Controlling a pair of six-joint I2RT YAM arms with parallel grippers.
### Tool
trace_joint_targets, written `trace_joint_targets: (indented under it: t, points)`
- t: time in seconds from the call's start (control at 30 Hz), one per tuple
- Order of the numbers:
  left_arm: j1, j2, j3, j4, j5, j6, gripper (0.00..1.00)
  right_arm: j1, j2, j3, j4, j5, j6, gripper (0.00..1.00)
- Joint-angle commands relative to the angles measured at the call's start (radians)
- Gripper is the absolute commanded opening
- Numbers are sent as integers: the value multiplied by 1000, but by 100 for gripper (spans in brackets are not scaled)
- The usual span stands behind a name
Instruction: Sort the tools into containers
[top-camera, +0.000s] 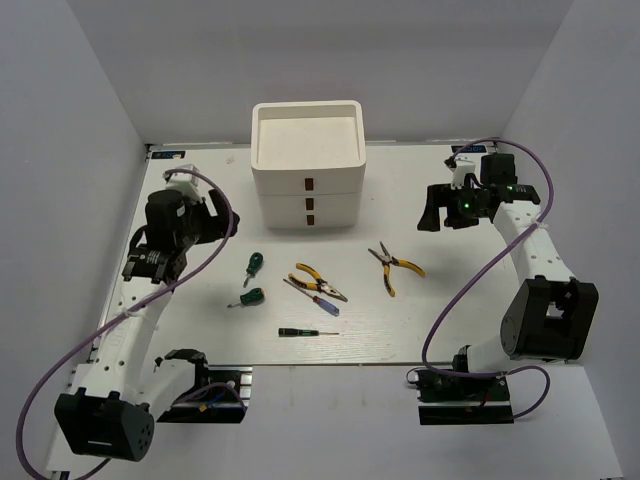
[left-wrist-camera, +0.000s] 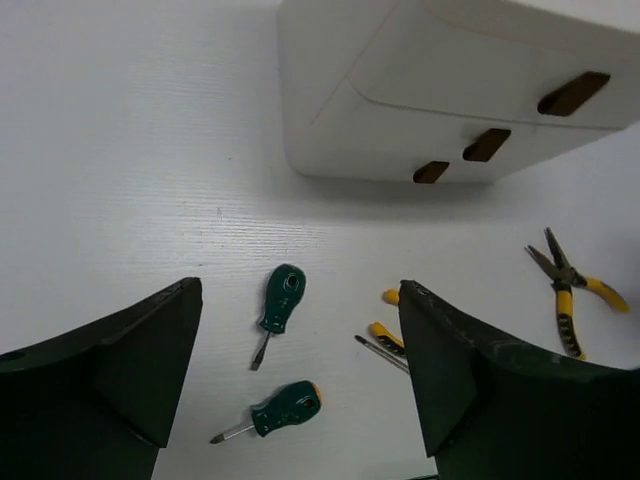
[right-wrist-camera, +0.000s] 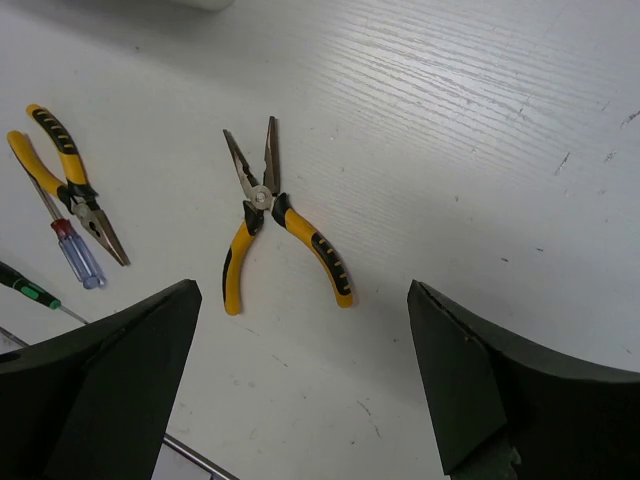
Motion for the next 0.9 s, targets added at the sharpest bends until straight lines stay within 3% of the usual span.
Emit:
trace_joint_targets:
  t: [0.0, 0.07, 0.1, 0.17, 0.2, 0.23, 0.27, 0.3, 0.37, 0.4, 0.43, 0.47, 0.5, 0.53, 0.57, 0.6, 0.73, 0.8, 0.87]
  points:
    - [-9, 52, 23, 63, 171, 57, 86, -8, 2, 21, -6, -33, -14, 90]
    - [-9, 96, 34, 85, 254, 69, 73, -11, -7, 13, -15, -60, -53, 90]
    - [-9, 117, 43, 94, 277, 69, 54, -11, -7, 8, -14, -67, -78, 90]
    - [-19, 177, 56, 118, 328, 79, 36, -14, -18, 5, -34, -137, -110, 86]
    - [-20, 197, 68, 129, 339, 79, 29, -14, -20, 2, -35, -145, -147, 73]
    - [-32, 215, 79, 129, 339, 79, 12, -13, -23, 2, -34, -151, -146, 19]
    - [-53, 256, 98, 140, 348, 79, 5, -14, -29, -5, -17, -148, -141, 0]
    - [-67, 278, 112, 149, 348, 79, 1, -14, -32, -10, -14, -139, -124, 0]
    - [-125, 324, 158, 149, 325, 102, 0, -13, -41, -22, 12, -116, -115, 0]
    - [-150, 370, 175, 149, 304, 115, 0, -11, -43, -25, 17, -119, -112, 11]
    - [-177, 395, 213, 140, 256, 126, 5, -14, -43, -39, 18, -137, -106, 75]
    - [-205, 419, 235, 140, 232, 138, 16, -14, -47, -45, 30, -133, -88, 91]
    - [-266, 470, 275, 128, 168, 160, 47, -13, -43, -58, 41, -139, -89, 91]
    - [-298, 470, 292, 128, 132, 171, 47, -13, -40, -56, 29, -151, -101, 91]
    - [-353, 517, 307, 128, 89, 181, 65, -13, -26, -52, 2, -169, -109, 91]
    - [-378, 539, 321, 128, 45, 181, 70, -14, -24, -48, 6, -171, -109, 91]
    - [-450, 600, 379, 192, -150, 149, 73, -8, -49, -87, 44, -169, -74, 89]
    - [-475, 617, 398, 203, -202, 140, 85, -10, -53, -105, 58, -176, -61, 88]
    - [-507, 655, 434, 178, -278, 140, 85, -13, -56, -114, 61, -180, -58, 88]
